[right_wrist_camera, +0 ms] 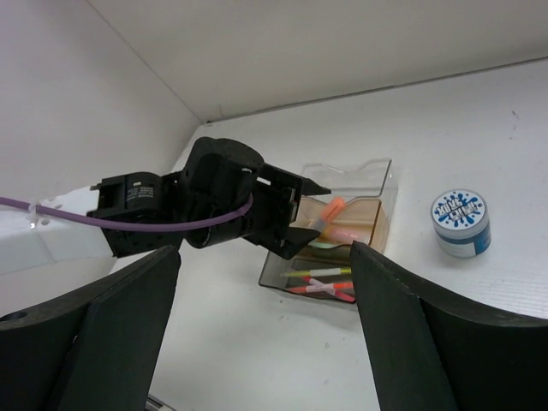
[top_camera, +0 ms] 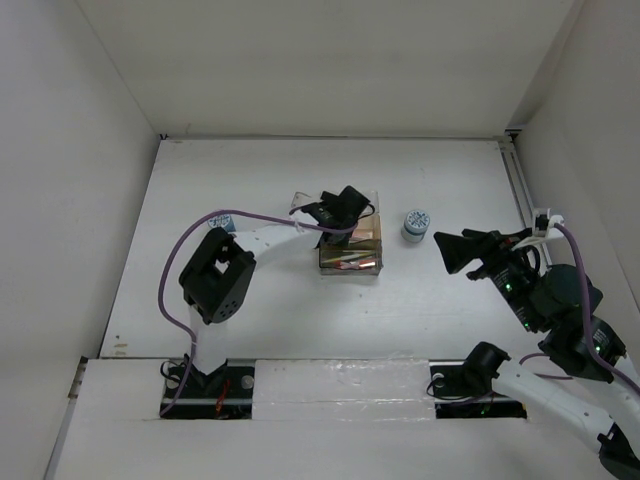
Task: Sort the stationery into containers
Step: Place the stationery into the container, then grab a piece of stationery with the right arm
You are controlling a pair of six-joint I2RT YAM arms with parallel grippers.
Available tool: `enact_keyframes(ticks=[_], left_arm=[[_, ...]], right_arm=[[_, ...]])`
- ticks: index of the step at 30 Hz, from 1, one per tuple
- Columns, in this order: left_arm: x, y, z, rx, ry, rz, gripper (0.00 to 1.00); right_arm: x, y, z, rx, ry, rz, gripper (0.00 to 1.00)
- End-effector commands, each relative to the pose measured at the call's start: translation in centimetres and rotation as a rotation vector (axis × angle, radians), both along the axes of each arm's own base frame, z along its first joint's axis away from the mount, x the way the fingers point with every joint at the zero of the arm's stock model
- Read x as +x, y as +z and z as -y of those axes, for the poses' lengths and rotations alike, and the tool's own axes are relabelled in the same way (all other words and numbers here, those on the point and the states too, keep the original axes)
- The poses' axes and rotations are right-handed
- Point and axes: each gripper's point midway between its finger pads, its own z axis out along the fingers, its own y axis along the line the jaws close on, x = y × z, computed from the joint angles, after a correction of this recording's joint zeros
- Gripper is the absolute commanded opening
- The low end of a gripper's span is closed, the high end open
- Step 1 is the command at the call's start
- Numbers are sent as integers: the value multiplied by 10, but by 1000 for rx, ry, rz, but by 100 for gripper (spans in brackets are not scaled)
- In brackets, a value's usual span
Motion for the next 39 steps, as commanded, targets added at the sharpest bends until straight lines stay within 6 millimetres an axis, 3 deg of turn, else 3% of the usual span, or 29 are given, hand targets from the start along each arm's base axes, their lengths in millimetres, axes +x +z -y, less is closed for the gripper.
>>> enact_keyframes(ticks=[1, 3, 6, 8, 11, 18, 23, 24, 25, 26, 27, 29, 33, 35, 36, 39], left_arm=[[6, 38, -12, -59, 92, 90, 63], [6, 42, -12, -63, 85, 100, 63], [3, 69, -9, -60, 73, 178, 63], [0, 95, -11, -6, 47, 265, 75], [-3, 119, -21, 76, 42, 304, 96], [-7, 179, -52, 253, -28, 451, 100], [-22, 182, -85, 367, -71, 442, 100], [-26, 163, -94, 457, -145, 418, 100], [-23, 172, -103, 424, -160, 444, 100], [-24, 166, -114, 436, -153, 424, 100], [-26, 160, -127, 453, -148, 394, 100], [-27, 156, -158, 505, -169, 339, 100], [-46, 167, -202, 633, -154, 277, 100], [-61, 174, -215, 673, -168, 228, 100], [-66, 178, -220, 685, -177, 223, 100], [-86, 179, -236, 729, -212, 194, 100]], right_arm=[[-4, 9, 2, 5, 12, 25, 86], [-4, 9, 2, 5, 12, 25, 86], [-4, 9, 2, 5, 12, 25, 86], [-3, 5, 1, -10, 12, 22, 86], [-1, 6, -1, -9, 12, 23, 86], [18, -10, -6, 1, -59, -55, 88], [41, -40, -40, 9, -9, -136, 91], [53, -56, -51, -21, 11, -177, 91], [60, -60, -59, -1, 42, -203, 91], [68, -64, -68, 28, 127, -221, 91], [79, -81, -73, 26, 148, -273, 88], [91, -86, -70, 37, 137, -291, 83], [123, -86, -33, -5, -69, -280, 86], [138, -99, -17, -8, -142, -326, 87], [148, -104, 2, 4, -213, -343, 87], [159, -148, 17, 0, -276, -458, 88]])
